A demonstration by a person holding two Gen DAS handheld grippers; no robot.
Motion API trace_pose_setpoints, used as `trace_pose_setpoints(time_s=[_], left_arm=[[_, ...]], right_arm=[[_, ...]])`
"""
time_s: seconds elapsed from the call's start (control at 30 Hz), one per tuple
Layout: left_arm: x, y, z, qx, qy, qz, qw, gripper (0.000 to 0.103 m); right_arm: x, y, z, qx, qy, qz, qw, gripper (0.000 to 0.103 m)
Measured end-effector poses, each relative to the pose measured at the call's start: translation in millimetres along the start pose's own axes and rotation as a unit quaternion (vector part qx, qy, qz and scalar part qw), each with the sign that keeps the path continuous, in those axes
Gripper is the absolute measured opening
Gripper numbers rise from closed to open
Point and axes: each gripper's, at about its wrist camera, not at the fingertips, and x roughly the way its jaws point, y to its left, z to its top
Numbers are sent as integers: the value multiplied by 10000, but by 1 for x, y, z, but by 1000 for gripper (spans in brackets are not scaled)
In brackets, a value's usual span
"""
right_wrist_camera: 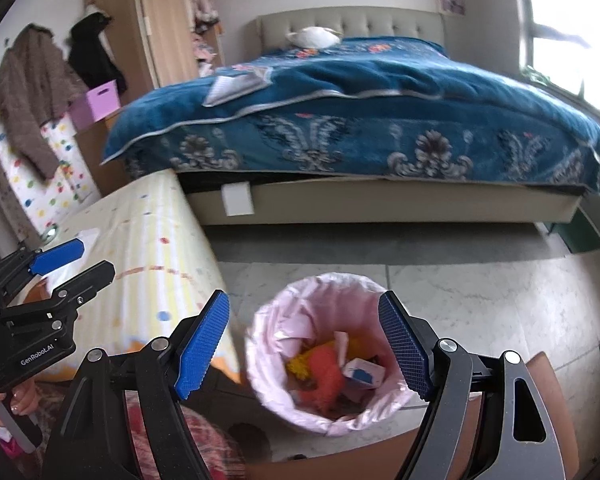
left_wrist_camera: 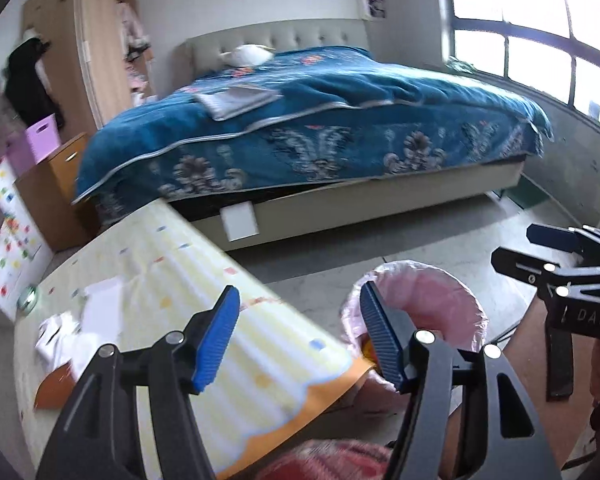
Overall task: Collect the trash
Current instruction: 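Move both tools back over the table toward the leather piece and paper, then grasp the brown leather piece with the left tool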
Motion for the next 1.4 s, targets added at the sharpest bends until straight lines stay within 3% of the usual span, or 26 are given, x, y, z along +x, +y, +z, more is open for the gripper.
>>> trace_pose_setpoints(time_s=[0.23,0.43,0.57,0.7,0.9,0.97,1.4], left_arm=[[-41,62,-25,-646,-51,492,9967,67],[-70,124,-48,-1267,-66,1155,9852,68],[-88,164,-69,-1695,-7,1620,9721,68],[-107,201,-95,-2006,125,2235,9538,68],[-125,246,-131,-2521,309,2742,9275,68],[-128,255,-139,-2639,355,2801,9223,68],[-115,274,-150,-2726,554,2794,9190,69]], right_arm=[[-7,67,7,-622,18,419,9972,77],[-1,131,13,-1160,68,877,9894,77],[6,175,15,-1530,86,1218,9807,77],[15,213,15,-1817,135,1460,9724,77],[29,270,12,-2180,255,1700,9607,76],[32,282,11,-2250,276,1745,9582,76],[65,327,9,-2484,441,1891,9490,73]])
